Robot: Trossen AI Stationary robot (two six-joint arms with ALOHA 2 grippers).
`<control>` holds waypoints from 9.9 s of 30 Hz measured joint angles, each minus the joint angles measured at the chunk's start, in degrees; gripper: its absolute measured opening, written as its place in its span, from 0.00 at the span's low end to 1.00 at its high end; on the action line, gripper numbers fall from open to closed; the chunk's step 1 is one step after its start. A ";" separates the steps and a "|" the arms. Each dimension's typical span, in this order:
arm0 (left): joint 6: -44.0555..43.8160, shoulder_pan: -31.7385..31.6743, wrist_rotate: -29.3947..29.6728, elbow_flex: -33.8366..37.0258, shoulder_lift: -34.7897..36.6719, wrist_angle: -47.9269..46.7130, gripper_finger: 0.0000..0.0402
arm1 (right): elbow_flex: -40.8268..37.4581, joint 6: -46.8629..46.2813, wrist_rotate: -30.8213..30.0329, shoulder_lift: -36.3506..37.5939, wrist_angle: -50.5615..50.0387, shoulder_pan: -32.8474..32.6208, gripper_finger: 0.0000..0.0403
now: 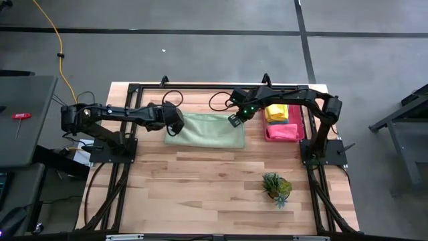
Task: Fold microfiber towels
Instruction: Fold the light green microfiber cloth
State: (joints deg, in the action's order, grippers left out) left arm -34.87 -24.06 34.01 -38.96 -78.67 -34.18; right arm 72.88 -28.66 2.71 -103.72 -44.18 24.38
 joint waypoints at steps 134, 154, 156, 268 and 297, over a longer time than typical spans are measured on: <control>51.56 10.34 -19.29 -1.97 -8.92 -12.64 0.03 | -26.86 29.62 6.25 25.65 23.97 -15.38 0.52; 48.88 10.19 -18.41 -1.97 -8.87 -12.47 0.00 | -26.86 36.14 -4.64 14.05 26.06 -19.92 0.52; 48.74 10.19 -18.44 -1.97 -8.87 -12.47 0.00 | -26.86 37.83 -5.22 14.05 26.06 -20.06 0.52; 47.54 10.21 -21.45 -1.97 -8.87 -12.49 0.00 | -26.88 36.57 -3.88 8.09 23.84 -21.27 0.33; 41.19 12.27 -26.15 -3.97 -10.84 -15.61 0.00 | -26.86 29.66 -9.66 8.39 20.28 -25.79 0.00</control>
State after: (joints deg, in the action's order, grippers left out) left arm 6.31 -11.79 7.86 -42.93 -89.52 -49.79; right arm 46.02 0.99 -6.95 -95.33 -23.90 -1.41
